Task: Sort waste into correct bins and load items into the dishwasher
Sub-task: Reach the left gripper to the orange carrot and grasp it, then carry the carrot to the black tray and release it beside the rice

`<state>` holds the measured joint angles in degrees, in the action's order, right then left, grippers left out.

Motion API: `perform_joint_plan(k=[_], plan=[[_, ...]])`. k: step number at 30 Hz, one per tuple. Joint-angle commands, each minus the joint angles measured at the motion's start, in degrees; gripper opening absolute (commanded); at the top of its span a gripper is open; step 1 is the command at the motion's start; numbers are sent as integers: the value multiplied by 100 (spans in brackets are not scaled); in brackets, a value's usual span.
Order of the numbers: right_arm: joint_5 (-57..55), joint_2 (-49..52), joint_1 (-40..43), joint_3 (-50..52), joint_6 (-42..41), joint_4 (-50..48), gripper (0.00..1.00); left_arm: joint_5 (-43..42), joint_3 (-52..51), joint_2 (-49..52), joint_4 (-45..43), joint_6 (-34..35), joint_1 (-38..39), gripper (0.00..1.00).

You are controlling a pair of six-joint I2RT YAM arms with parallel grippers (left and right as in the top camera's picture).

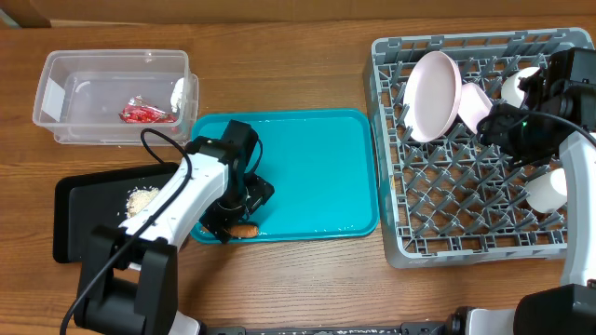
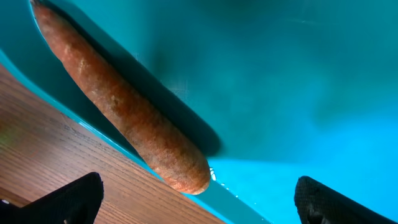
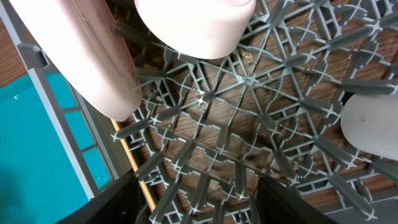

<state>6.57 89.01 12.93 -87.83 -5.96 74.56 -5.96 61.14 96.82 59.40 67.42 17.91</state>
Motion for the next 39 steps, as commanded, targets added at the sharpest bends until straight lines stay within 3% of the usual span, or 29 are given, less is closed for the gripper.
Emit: perform_joint_plan(k=[1,19,26,27,29,39], plan=[[-46,-28,0,-63,0,-22,63,-107,-42,157,33,168,-31,100],[-48,-28,0,-63,2,-26,63,101,-59,1045,-614,195,-31,100],[-48,-28,0,-63,2,-26,63,446,-59,1060,-658,184,-111,61],[-46,-28,0,-63,2,-28,63,452,-59,1060,-658,179,-162,48],[-46,-28,0,-63,0,-28,63,448,-59,1060,-656,179,-225,31],[-48,-28,0,-63,2,-26,63,358,26,1016,-490,-516,-713,4]])
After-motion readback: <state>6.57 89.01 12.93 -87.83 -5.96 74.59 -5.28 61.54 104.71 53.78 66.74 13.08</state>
